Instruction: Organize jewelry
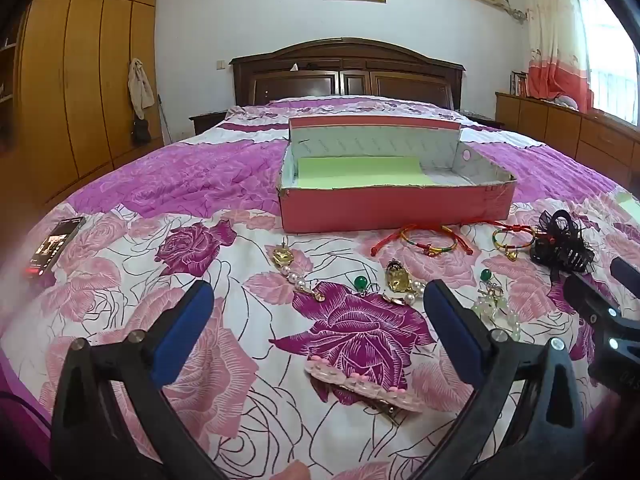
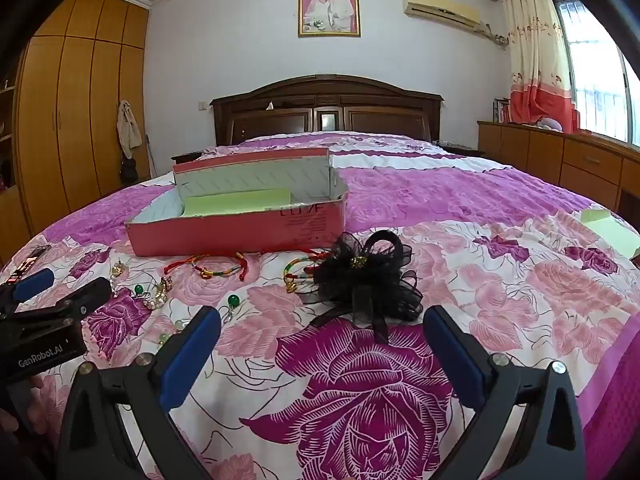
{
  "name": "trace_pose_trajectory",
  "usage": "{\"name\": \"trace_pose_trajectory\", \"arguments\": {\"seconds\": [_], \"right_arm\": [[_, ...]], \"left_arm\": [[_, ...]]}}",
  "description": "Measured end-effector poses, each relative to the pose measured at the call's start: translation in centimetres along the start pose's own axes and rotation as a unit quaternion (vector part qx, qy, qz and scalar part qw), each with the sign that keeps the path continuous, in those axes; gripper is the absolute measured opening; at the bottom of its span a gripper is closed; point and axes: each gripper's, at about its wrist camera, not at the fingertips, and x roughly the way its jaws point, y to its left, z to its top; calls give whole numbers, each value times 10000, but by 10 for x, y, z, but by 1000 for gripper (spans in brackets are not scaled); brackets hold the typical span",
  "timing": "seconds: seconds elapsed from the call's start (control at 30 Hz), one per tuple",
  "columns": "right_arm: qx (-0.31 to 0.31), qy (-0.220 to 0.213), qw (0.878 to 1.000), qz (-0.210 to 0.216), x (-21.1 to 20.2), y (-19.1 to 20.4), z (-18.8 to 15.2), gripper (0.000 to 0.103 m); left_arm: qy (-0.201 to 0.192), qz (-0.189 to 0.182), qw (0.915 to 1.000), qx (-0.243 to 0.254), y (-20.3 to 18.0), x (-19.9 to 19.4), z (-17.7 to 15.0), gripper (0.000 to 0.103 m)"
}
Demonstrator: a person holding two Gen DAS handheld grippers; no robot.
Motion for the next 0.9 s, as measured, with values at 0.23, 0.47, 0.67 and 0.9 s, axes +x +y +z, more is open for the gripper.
{"name": "trace_pose_trajectory", "arguments": {"seconds": [0.23, 0.47, 0.67, 0.9], "right_arm": [[23, 20, 10000, 11, 0, 0, 0, 103], [24, 19, 10000, 11, 0, 0, 0, 103], [24, 19, 10000, 11, 0, -1, 0, 103], [24, 18, 10000, 11, 0, 0, 0, 103]], "left_arm": [[-2, 9, 10000, 15, 0, 0, 0, 98], [1, 7, 10000, 12, 0, 0, 0, 98], [1, 8, 10000, 13, 0, 0, 0, 98], [1, 8, 10000, 14, 0, 0, 0, 98]]}}
